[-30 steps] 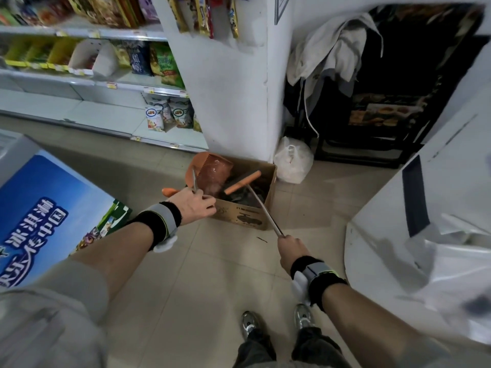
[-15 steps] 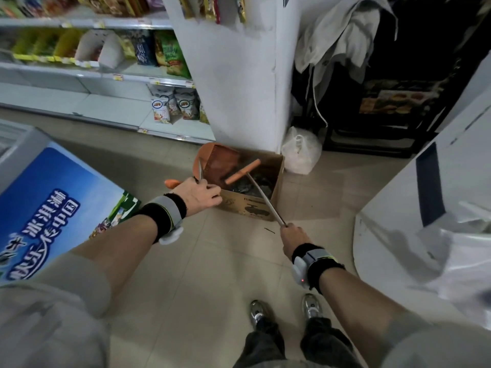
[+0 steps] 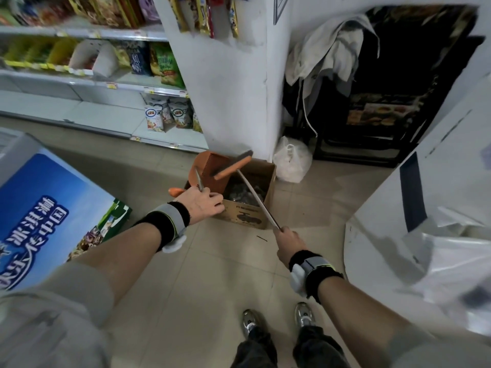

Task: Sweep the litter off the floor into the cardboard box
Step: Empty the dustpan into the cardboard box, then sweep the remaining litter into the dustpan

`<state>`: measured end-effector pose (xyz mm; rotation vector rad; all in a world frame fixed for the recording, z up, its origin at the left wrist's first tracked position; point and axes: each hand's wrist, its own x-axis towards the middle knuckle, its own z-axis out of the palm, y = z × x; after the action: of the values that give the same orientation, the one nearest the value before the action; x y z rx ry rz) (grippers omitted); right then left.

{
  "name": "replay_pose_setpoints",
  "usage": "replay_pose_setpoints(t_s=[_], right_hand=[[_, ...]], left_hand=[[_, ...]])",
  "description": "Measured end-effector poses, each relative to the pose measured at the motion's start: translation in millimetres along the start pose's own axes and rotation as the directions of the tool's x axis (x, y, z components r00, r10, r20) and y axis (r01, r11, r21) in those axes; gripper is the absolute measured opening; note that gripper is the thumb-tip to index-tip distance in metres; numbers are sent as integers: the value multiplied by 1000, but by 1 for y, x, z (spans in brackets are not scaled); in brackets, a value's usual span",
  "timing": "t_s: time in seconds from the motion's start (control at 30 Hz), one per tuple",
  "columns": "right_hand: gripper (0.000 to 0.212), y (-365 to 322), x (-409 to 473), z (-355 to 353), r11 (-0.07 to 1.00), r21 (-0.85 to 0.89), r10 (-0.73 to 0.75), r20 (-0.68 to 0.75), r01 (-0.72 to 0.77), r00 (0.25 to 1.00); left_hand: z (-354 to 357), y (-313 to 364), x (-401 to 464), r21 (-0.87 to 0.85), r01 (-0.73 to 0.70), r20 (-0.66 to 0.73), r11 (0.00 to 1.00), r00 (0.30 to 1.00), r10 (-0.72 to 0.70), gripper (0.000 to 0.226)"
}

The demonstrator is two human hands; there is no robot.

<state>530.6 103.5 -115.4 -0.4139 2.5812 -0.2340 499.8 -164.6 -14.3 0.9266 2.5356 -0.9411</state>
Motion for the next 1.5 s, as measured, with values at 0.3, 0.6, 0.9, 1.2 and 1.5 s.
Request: replay_pose_setpoints(t_s=[0.3,0.6,0.9,1.2,1.5], right_hand=[[57,-5,-4,-13,993,-77,-90,-9,89,996],[43,-64,11,-78,890,401,-219,-43,218,975],[18,-127,-46,-90,767,558,-454,126,315,882],[25,-195,-153,-36,799,123,-538,585,588,608],[33,-220,-309,121,767,-89,-213,899,635,384]], left_hand=[[-19,-31,-40,-85,241,-7,967,970,-242,50],[-56,-35,-148,-291,760,100,581,628,-772,56],[-91,100,-243,-174,929,163,326,354,-921,44],[-86,317,-318,-173,983,475,-70,21,-879,60],[-174,568,-343,18,820,824,-572,-336,-457,48]])
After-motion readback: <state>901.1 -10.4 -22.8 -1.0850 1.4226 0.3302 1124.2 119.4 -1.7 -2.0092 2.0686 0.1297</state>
